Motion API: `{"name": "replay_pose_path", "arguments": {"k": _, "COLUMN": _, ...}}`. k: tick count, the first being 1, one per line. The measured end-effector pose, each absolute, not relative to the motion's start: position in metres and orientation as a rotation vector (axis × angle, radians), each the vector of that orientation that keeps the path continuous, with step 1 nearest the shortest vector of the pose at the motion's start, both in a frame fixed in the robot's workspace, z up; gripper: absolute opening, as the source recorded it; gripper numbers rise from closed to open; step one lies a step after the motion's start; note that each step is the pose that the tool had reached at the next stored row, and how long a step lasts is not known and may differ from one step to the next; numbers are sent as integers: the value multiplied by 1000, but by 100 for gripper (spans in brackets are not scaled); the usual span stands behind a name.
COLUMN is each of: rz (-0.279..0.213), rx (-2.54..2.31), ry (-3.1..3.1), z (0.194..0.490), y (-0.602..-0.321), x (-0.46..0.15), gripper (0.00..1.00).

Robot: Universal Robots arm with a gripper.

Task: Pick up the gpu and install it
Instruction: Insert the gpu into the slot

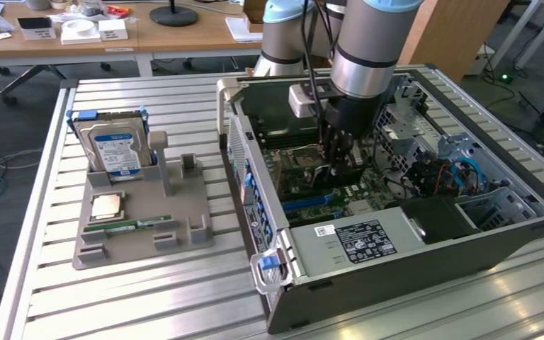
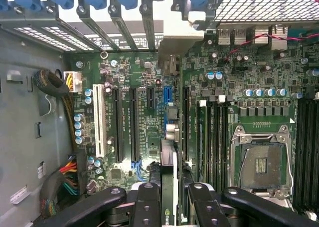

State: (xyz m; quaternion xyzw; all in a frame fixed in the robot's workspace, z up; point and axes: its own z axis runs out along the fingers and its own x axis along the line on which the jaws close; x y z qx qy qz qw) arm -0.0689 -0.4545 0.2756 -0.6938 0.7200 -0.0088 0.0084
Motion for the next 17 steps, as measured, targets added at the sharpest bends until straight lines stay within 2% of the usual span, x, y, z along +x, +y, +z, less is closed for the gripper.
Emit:
{"name": "replay_pose_path", "arguments": {"k": 5, "rz": -13, "rx": -2175, "ry": 2257, "z": 275, "y": -457, "x": -69, "gripper": 26}}
{"name": "replay_pose_path", "arguments": {"k": 17, "rz": -12, "rx": -2175, "ry": 2258, "z": 271, "y": -457, "x": -69, "gripper": 26}}
